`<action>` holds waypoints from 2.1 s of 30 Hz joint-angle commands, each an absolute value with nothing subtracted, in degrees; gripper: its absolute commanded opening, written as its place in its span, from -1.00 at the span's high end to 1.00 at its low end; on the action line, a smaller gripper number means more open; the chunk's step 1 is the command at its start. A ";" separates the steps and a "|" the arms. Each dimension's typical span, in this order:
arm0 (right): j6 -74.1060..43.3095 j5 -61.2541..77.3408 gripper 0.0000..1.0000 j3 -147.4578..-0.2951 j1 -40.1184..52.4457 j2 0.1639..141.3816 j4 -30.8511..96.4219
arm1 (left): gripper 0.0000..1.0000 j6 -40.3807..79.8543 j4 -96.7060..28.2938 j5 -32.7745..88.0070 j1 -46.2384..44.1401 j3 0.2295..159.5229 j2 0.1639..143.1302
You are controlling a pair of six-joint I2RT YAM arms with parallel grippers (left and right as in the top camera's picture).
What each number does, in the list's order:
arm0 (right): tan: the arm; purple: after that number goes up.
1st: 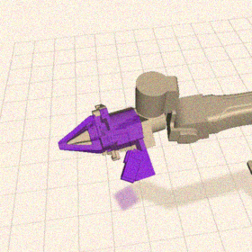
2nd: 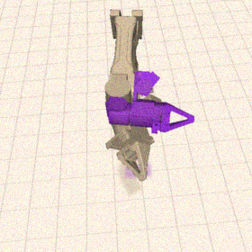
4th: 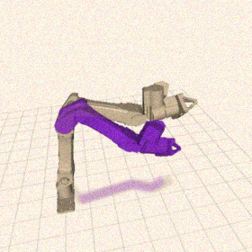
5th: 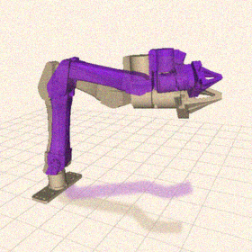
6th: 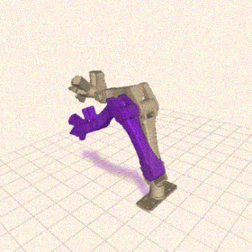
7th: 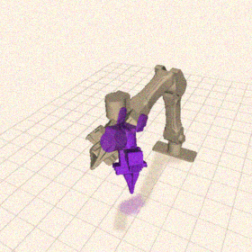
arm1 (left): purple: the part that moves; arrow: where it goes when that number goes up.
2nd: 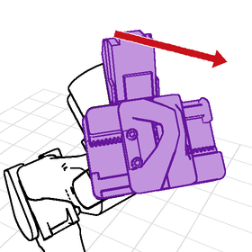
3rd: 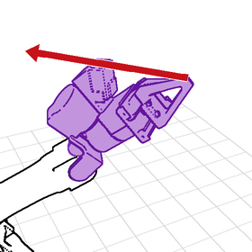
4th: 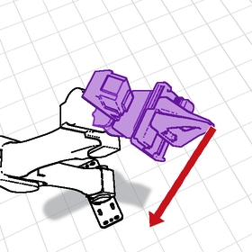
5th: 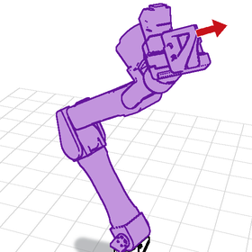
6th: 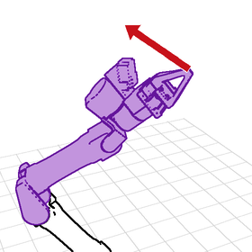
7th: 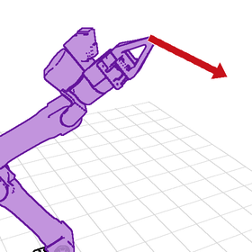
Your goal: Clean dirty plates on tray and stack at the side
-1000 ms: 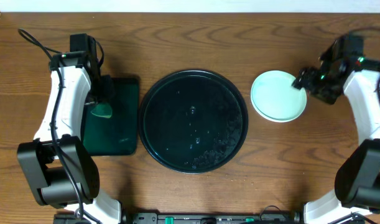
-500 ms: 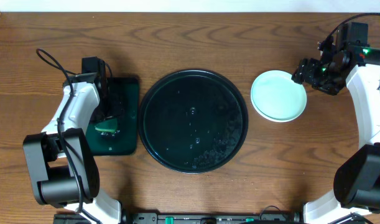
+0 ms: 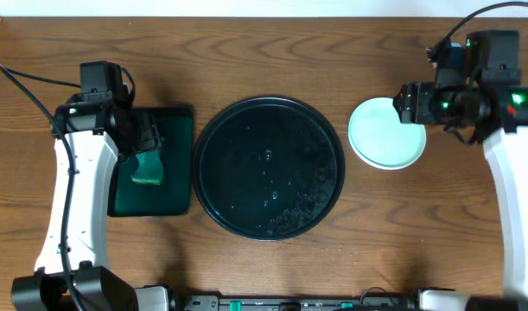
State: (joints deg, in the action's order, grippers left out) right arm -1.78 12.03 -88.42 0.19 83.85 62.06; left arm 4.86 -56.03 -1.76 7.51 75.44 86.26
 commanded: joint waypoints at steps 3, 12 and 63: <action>-0.43 12.32 -0.98 -89.27 1.34 73.30 65.69 | -0.46 4.97 -56.31 -1.48 7.55 75.72 86.85; 0.97 10.31 -0.99 -89.25 1.34 61.23 70.28 | -0.47 4.97 -56.34 -1.50 7.53 75.72 86.85; 3.05 8.21 -0.99 -0.32 0.84 0.32 3.60 | -0.47 4.97 -56.34 -1.50 7.53 75.72 86.85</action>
